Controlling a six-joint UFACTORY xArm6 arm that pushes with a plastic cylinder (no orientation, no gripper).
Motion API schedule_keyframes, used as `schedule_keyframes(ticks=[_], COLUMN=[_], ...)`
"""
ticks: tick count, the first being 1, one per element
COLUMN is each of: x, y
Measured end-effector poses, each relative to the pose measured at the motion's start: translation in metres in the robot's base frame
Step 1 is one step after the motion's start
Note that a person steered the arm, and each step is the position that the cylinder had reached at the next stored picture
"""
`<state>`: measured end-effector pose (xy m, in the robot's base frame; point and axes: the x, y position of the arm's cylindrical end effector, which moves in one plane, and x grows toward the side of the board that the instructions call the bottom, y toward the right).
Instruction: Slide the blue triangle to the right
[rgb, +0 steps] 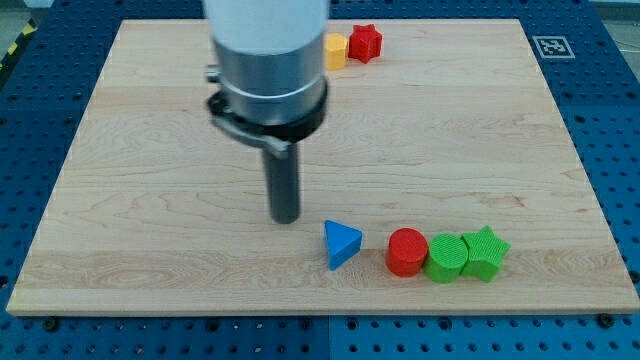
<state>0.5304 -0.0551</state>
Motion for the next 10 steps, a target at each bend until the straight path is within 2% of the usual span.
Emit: schedule_keyframes(ticks=[1, 5, 10], x=[0.018, 0.043, 0.059], y=[-0.004, 0.02, 0.056])
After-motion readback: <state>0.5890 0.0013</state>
